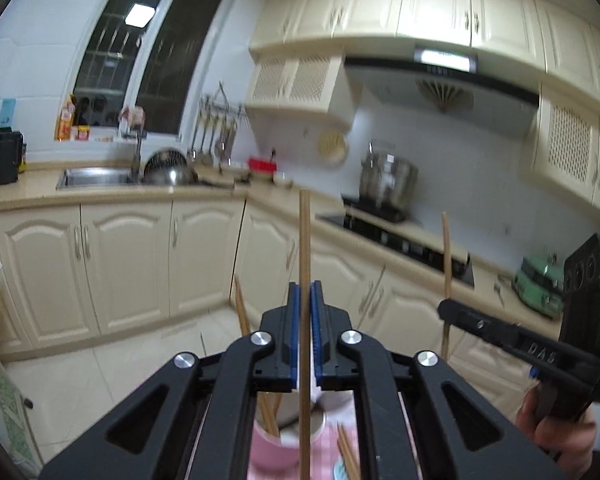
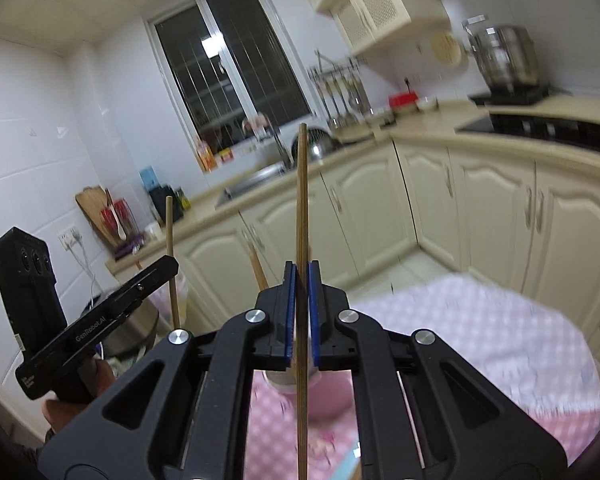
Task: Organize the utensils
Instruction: 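Lift both held chopsticks upright and carry them above the pink cup, then lower the chopsticks into the pink cup and open both tools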
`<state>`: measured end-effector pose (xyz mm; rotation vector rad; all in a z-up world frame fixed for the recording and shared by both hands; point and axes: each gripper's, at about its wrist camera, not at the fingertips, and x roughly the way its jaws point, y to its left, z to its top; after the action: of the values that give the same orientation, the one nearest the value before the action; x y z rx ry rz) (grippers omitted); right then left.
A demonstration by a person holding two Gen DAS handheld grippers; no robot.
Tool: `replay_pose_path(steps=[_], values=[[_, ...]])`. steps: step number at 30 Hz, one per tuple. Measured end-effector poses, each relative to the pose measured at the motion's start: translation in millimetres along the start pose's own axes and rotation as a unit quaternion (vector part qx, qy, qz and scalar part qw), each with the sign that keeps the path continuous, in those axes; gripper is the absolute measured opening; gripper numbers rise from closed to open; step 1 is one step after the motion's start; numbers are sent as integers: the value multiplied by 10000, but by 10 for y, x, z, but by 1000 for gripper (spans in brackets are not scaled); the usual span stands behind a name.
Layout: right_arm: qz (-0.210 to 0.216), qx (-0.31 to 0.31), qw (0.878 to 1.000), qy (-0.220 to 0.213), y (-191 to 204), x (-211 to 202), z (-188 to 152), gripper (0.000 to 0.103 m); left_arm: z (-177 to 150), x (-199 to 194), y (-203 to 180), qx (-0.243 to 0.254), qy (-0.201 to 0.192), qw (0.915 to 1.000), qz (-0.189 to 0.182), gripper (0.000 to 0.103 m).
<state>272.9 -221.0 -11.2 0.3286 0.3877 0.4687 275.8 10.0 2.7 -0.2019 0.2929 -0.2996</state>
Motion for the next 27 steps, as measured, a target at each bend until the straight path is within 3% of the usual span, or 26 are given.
replay_pose_path(steps=[6,10,27], values=[[-45,-260,9990,-348,195,267,231,7,318,104,1,-48,-526,9986,-41,5],[-104,-311,9981,-515,241,476,299,7,396,272,1,-46,-663,9978,-16,5],[-280,-552,9979,-196,194,939,28,7,-82,823,148,-185,-386,9989,197,5]])
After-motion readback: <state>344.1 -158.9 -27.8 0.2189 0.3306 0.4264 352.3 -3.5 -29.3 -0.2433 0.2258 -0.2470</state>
